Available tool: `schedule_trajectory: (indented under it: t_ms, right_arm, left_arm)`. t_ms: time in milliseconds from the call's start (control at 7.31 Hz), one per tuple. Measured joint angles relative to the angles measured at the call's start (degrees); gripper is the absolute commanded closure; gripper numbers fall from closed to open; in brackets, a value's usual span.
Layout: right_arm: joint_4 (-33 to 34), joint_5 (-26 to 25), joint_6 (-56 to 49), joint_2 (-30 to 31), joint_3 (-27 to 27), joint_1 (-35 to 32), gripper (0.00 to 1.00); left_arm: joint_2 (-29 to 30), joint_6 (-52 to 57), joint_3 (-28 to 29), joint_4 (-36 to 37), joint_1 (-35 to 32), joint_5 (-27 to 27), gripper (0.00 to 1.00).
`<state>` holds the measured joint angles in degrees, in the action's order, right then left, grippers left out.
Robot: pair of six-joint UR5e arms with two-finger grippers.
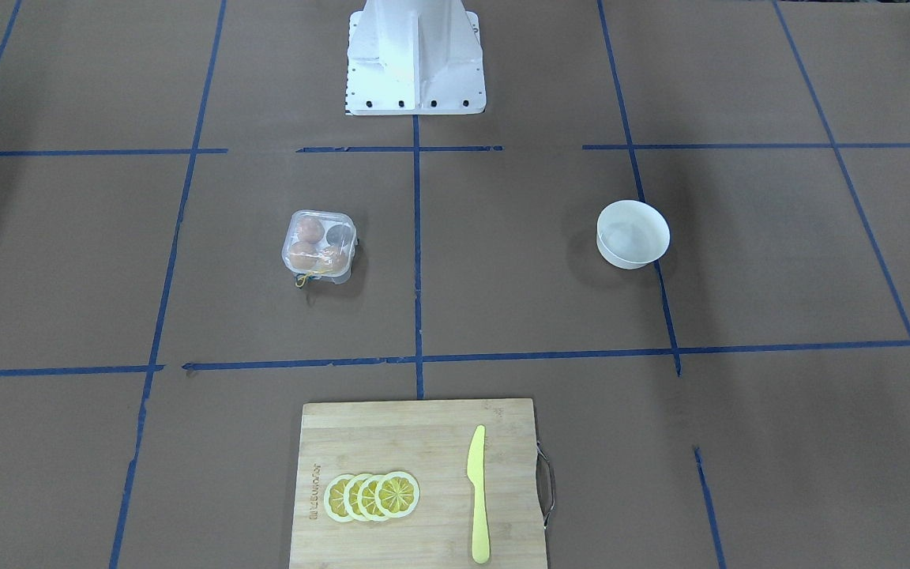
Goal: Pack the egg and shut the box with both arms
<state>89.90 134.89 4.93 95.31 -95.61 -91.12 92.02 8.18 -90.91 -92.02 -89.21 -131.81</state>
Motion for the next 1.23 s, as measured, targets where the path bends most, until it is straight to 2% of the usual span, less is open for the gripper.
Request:
schedule_trajectory:
  t_ms: [274, 1231]
  right_arm:
    - [-1.0, 0.3, 2.4, -0.4, 0.3, 0.0, 0.0]
    - [-1.2, 0.5, 3.9, -0.6, 0.2, 0.0, 0.0]
  left_arm:
    - [0.0, -3.7, -0.3, -0.1, 0.0, 0.1, 0.0]
    - [0.4, -4.5, -0.2, -0.3, 0.0, -0.1, 0.0]
